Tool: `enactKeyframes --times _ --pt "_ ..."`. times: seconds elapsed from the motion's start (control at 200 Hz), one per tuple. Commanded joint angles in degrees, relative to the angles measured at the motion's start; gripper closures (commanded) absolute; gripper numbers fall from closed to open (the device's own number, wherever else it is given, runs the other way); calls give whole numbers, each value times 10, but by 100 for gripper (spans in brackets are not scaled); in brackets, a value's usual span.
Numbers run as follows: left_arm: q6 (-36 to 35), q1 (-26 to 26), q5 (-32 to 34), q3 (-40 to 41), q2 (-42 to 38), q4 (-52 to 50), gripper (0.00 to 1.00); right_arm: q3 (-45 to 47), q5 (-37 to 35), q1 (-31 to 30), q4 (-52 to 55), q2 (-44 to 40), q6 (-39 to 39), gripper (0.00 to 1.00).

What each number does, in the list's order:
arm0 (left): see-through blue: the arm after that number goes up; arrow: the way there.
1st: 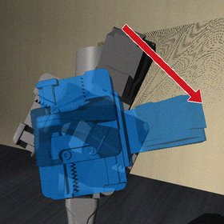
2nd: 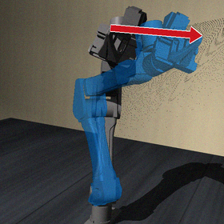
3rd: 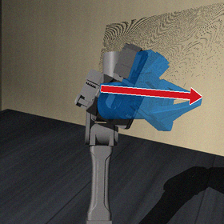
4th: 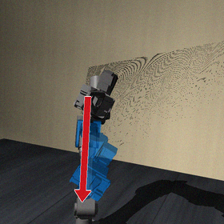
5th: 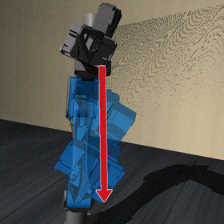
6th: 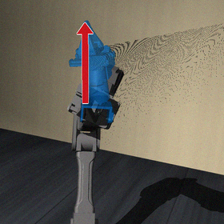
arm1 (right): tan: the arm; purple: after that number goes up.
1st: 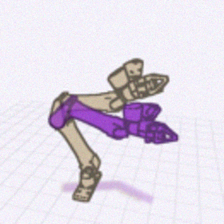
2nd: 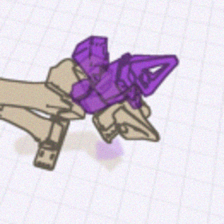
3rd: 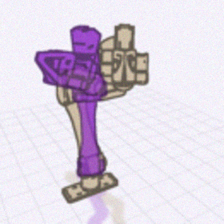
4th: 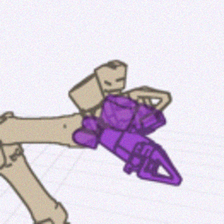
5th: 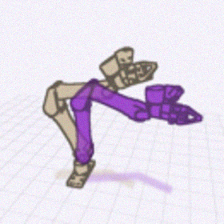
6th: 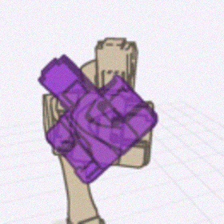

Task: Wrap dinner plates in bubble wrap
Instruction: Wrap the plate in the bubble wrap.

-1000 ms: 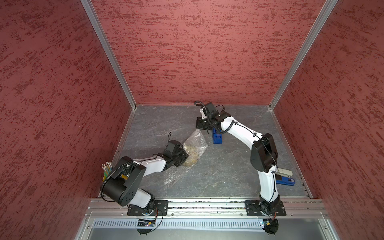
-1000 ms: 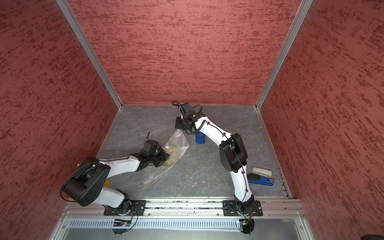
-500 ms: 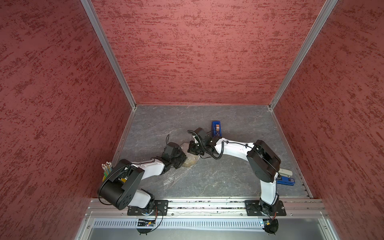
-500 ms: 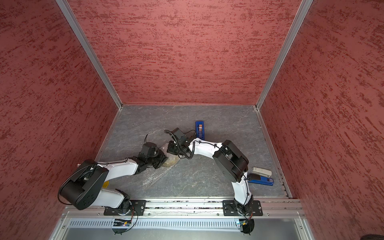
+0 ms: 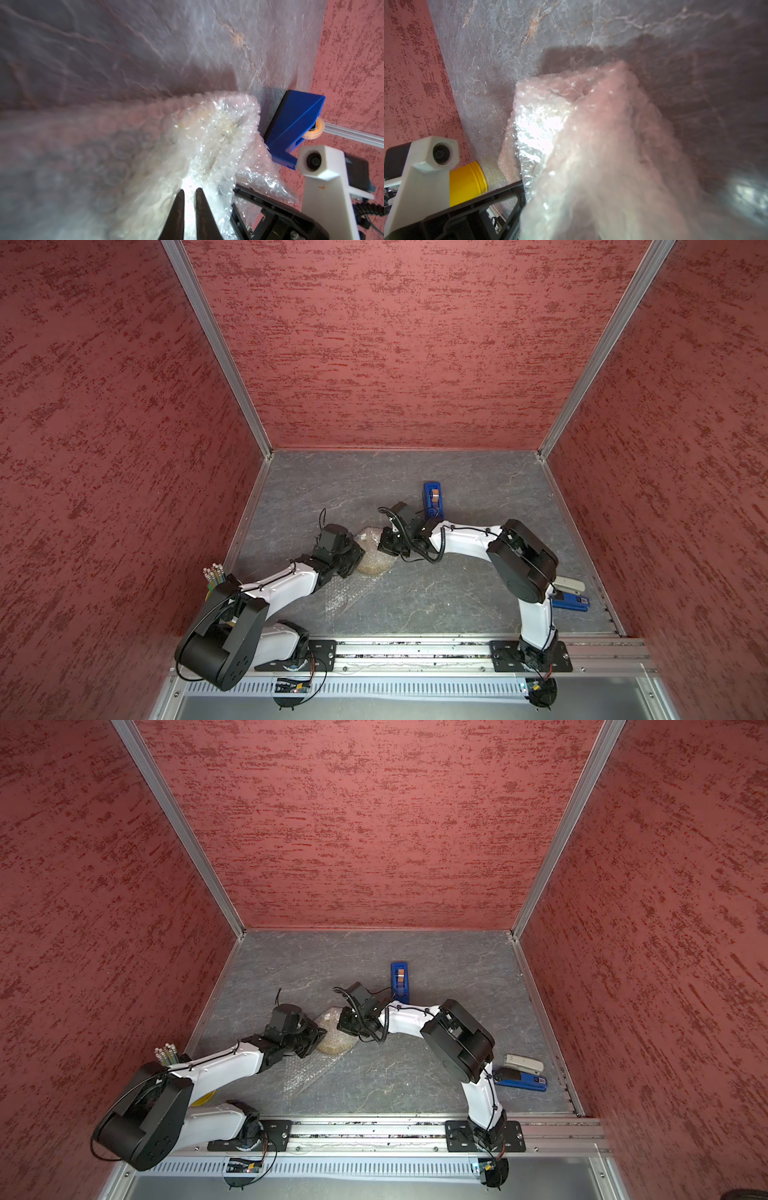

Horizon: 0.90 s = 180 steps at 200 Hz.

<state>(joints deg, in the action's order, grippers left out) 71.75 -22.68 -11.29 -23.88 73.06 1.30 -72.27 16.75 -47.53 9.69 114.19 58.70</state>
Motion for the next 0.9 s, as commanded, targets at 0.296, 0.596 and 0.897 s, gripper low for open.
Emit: enactKeyframes --times 0.296,0.596,0.897 --pt "-6 5 -5 39 24 27 93 -116 23 -19 70 -11 -46 100" --pt "15 1 0 57 8 51 93 -109 76 -43 67 60 -34 100" --pt "51 -4 14 64 -64 38 93 -91 87 -39 64 97 -20 100"
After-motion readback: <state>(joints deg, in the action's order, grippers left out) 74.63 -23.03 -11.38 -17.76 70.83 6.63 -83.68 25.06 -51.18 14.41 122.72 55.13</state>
